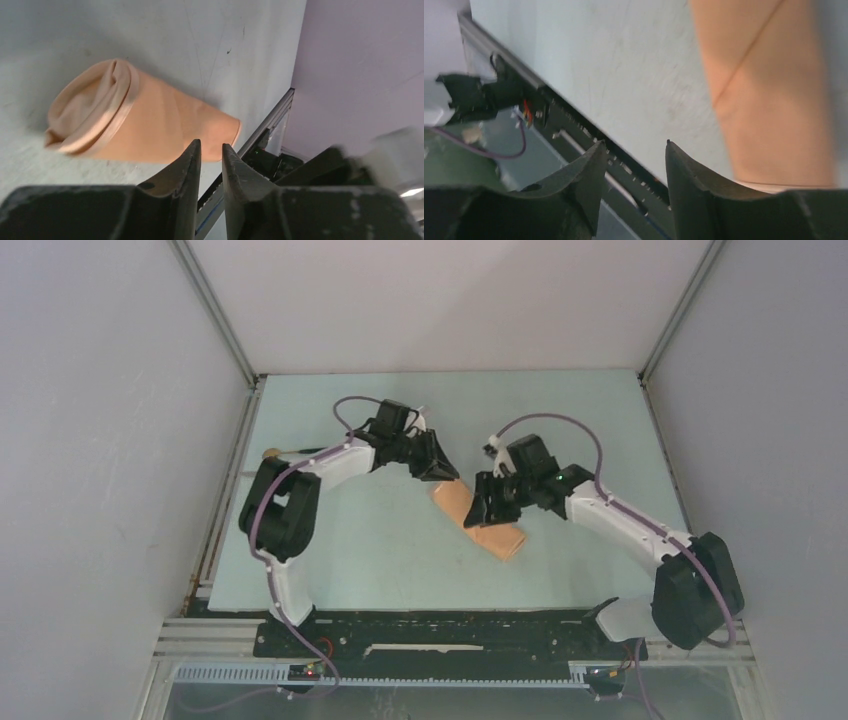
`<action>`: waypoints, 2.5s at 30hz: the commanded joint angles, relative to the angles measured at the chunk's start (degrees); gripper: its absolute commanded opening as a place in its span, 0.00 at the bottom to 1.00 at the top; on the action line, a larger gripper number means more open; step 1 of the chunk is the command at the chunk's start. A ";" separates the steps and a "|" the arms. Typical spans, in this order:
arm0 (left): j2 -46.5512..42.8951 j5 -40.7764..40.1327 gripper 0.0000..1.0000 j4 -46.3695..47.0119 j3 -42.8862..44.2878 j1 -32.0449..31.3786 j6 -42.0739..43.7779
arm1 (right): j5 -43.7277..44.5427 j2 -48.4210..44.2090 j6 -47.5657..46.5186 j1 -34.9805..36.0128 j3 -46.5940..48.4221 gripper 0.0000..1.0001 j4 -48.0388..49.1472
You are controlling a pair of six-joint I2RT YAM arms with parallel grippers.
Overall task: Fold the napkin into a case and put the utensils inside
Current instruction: Turn over the smaller rectangle-folded napkin at the center of the board, then move the smaller rectangle folded napkin to the center of the board.
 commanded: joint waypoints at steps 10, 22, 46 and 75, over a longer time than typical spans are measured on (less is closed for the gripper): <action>16.52 -3.50 0.23 5.24 5.72 0.47 -4.83 | -3.76 2.38 7.66 -2.41 -20.63 0.51 12.70; -0.22 -5.73 0.44 -1.79 1.87 1.84 -1.54 | 10.09 -3.51 1.53 -2.24 -13.00 0.56 -2.22; -42.02 -13.71 0.51 -24.89 -7.29 10.52 15.99 | -7.47 44.31 -12.23 0.15 38.31 1.00 1.58; -38.85 -7.26 0.46 -4.28 -28.95 -0.94 3.28 | -12.47 -0.30 17.42 1.79 -12.88 1.00 21.20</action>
